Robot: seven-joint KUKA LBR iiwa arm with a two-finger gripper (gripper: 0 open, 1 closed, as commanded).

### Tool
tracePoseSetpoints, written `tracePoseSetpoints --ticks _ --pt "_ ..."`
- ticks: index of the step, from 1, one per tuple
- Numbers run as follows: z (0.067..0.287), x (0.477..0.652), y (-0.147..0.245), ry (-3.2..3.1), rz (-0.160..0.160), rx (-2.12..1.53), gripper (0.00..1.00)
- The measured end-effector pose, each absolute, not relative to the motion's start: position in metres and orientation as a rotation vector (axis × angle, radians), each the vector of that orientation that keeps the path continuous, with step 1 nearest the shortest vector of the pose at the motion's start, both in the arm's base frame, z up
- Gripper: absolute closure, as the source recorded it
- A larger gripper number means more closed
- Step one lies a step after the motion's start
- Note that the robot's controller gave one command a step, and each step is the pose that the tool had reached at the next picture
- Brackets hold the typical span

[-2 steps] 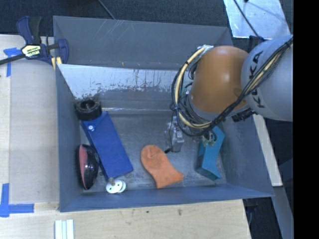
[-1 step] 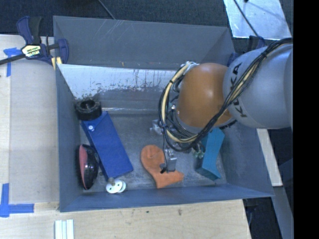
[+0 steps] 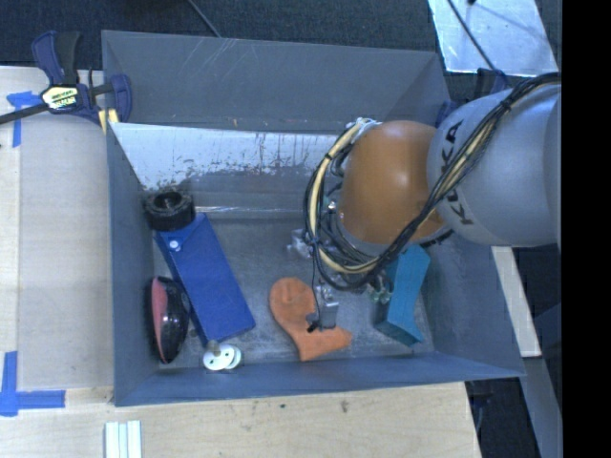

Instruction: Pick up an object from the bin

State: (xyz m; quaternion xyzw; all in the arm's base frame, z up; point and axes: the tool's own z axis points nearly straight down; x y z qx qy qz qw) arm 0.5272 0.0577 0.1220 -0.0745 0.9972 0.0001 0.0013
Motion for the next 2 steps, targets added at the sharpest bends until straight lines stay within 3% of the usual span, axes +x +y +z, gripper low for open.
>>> tracePoseSetpoints --ticks 1,2 --pt "0.0711 0.5105 0.0510 3.140 0.000 0.037 1.00" --pt "0.0711 0.5105 0.0510 3.140 0.000 0.036 1.00"
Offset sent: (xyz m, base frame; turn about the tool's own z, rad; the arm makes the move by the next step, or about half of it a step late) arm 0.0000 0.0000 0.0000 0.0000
